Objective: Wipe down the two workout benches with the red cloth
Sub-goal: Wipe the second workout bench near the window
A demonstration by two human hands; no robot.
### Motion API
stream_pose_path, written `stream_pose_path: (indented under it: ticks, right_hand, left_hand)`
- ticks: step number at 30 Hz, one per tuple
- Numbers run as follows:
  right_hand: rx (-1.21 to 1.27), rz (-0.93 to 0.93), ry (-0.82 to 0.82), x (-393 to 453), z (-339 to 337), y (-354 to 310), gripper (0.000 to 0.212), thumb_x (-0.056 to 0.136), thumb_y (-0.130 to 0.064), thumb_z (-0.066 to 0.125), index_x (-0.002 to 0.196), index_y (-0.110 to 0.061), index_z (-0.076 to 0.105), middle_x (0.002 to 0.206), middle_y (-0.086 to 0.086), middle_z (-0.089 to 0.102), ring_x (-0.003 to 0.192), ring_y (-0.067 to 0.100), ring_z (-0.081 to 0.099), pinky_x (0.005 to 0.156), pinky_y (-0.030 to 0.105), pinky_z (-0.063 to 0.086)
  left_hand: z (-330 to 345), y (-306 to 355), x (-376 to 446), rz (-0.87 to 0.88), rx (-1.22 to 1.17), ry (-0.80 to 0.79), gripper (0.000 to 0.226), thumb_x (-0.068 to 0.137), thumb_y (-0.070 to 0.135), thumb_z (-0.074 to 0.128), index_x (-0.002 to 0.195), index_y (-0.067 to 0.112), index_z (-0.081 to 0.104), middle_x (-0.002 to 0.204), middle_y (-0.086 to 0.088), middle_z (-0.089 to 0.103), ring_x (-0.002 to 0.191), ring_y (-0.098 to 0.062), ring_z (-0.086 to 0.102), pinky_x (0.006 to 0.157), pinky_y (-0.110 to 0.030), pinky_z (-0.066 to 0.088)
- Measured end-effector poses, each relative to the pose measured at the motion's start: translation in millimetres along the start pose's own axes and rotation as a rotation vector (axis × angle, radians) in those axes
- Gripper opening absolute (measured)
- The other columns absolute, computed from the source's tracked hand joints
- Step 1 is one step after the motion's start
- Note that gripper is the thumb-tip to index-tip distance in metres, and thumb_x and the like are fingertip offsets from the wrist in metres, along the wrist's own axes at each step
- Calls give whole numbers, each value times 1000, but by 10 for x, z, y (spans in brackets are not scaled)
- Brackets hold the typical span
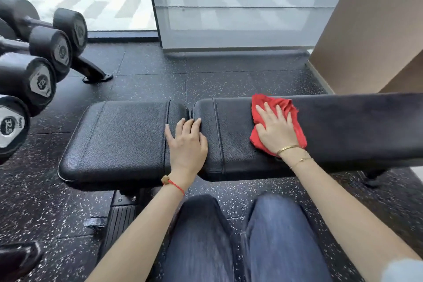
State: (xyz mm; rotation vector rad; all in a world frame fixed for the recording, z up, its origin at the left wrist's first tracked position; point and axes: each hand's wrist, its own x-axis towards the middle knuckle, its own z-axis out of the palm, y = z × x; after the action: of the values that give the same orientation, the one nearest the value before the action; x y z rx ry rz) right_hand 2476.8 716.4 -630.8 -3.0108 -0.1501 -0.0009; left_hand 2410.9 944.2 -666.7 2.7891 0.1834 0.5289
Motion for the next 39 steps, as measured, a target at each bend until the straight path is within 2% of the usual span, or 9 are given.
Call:
stream_pose_path:
  ticks: [6, 12, 17, 21, 24, 29, 32, 35, 39]
  right_hand:
    - [36, -297, 28, -428, 127, -405, 60, 95, -36, 42, 152, -35, 23, 161, -10, 16, 150, 19, 9, 122, 45, -1]
    - [12, -300, 31, -585, 56, -40, 60, 96, -36, 41, 152, -37, 20, 161, -12, 15, 150, 19, 8, 121, 44, 0]
    - [31, -164, 37, -475, 25, 315, 58, 97, -36, 38, 152, -36, 20, 161, -12, 14, 150, 20, 9, 122, 45, 0]
    - [45, -81, 20, -249, 3, 262, 58, 97, -37, 35, 153, -35, 19, 162, -10, 11, 150, 22, 6, 121, 47, -1]
    - [56, -164, 30, -240, 36, 79, 59, 97, -38, 35, 153, -35, 19, 162, -9, 11, 150, 22, 4, 121, 47, -3]
    - [84, -349, 37, -406, 56, 323, 60, 95, -36, 41, 152, -37, 22, 161, -12, 16, 150, 19, 8, 122, 45, -1]
    - [83, -297, 64, -356, 36, 718, 59, 94, -36, 43, 151, -38, 25, 160, -12, 20, 149, 20, 12, 122, 46, 3]
    - [48, -137, 77, -103, -1, 1095, 58, 95, -36, 41, 151, -36, 27, 160, -10, 21, 149, 22, 15, 121, 48, 6]
    - [35, 48, 33, 304, -107, 1176, 58, 96, -38, 36, 152, -34, 22, 162, -7, 15, 149, 25, 11, 121, 49, 1]
  left_hand:
    - [15, -2, -7, 5, 0, -14, 46, 94, 28, 45, 138, 18, 54, 140, -3, 57, 137, -25, 43, 118, -57, 18]
    - [-23, 12, -11, 4, -4, -49, 46, 95, 25, 47, 140, 19, 52, 144, 0, 53, 138, -20, 41, 118, -52, 18]
    - [-36, 34, 24, -4, -52, -34, 44, 94, 20, 49, 137, 18, 57, 142, 0, 56, 134, -21, 43, 117, -51, 20]
    - [-44, 142, 47, -76, -62, -23, 42, 92, 26, 52, 133, 16, 61, 138, 0, 60, 131, -22, 45, 118, -50, 19]
    - [-41, 326, 26, -121, -60, 20, 43, 90, 28, 54, 130, 14, 62, 131, -1, 64, 128, -23, 48, 118, -50, 20]
    - [64, 865, -136, -16, -114, 46, 45, 88, 22, 55, 132, 16, 58, 130, 0, 62, 126, -21, 52, 116, -48, 28]
    - [189, 1141, -139, 10, -93, -12, 41, 90, 26, 51, 130, 20, 59, 138, 4, 57, 132, -19, 45, 117, -48, 24]
    - [287, 1264, -101, -15, -24, -36, 42, 90, 32, 44, 129, 24, 58, 138, 6, 53, 132, -20, 42, 116, -52, 22]
    - [327, 1288, -94, -24, -1, 0, 45, 87, 35, 40, 126, 24, 59, 133, 5, 55, 129, -22, 43, 115, -54, 24]
